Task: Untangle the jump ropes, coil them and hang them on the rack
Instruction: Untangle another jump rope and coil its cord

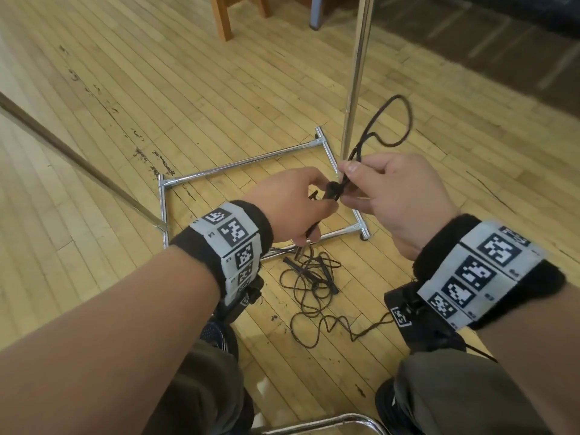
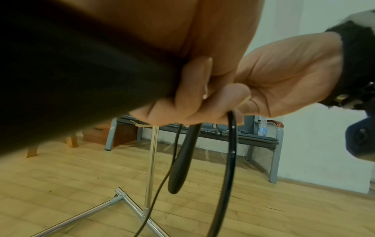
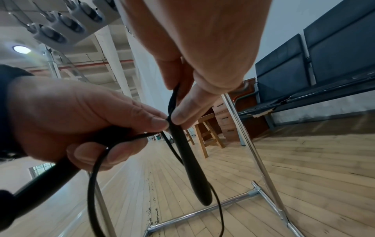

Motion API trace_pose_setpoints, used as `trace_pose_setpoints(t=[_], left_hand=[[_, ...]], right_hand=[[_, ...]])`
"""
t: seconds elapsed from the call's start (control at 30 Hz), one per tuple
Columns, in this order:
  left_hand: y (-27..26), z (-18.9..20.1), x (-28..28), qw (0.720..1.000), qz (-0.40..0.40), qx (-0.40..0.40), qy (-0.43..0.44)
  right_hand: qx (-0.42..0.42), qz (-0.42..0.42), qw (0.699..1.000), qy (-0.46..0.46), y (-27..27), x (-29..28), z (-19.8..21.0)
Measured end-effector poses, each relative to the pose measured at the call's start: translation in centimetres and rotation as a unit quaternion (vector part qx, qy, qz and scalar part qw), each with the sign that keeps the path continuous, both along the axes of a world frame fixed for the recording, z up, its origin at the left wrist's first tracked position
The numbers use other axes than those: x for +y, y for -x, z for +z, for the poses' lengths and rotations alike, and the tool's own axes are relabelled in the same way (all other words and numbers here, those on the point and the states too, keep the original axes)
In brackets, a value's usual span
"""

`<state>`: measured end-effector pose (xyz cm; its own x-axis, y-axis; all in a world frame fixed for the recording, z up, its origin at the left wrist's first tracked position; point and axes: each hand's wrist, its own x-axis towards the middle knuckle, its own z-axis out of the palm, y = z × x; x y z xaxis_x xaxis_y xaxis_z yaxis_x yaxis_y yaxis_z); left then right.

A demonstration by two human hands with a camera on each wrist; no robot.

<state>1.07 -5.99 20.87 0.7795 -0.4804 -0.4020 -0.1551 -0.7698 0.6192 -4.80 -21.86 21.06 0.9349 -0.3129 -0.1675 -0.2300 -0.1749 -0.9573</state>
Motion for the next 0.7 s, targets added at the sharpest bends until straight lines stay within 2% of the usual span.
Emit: trace_pose_setpoints(t=[0.27,0.37,0.47,0.53,0.6,0.7], left_hand=[[-0.3,-0.1,0.3,0.999,0.027,-0.029,-0.005],[-0.9,-0.7,0.6,0.996,0.078,-0.035,-0.016],[-1.7,-1.0,1.5,0.988,0.093,-0.092,-0.080],[-2.4,-1.3,2.2,0.983,0.091,-0.112,-0.110],[-2.9,-1.4,2.9,0.981,0.095,-0.113,-0.125],[-3.3,-1.7,2.9,0.978,0.107,-0.116,-0.136]], right_hand=[[0.018,-0.046,0.990,-0.129,0.6,0.6,1.3],[0.003,-0.044,0.997,-0.061,1.0,-0.2,1.6],[-0.005,-0.053,0.999,-0.009,1.0,-1.8,2.1],[0.027,-0.062,0.997,-0.033,0.9,-3.2,2.2],[0.079,-0.032,0.996,-0.036,1.0,-4.2,1.9],[0.159,0.036,0.986,0.034,1.3,-4.9,1.2]])
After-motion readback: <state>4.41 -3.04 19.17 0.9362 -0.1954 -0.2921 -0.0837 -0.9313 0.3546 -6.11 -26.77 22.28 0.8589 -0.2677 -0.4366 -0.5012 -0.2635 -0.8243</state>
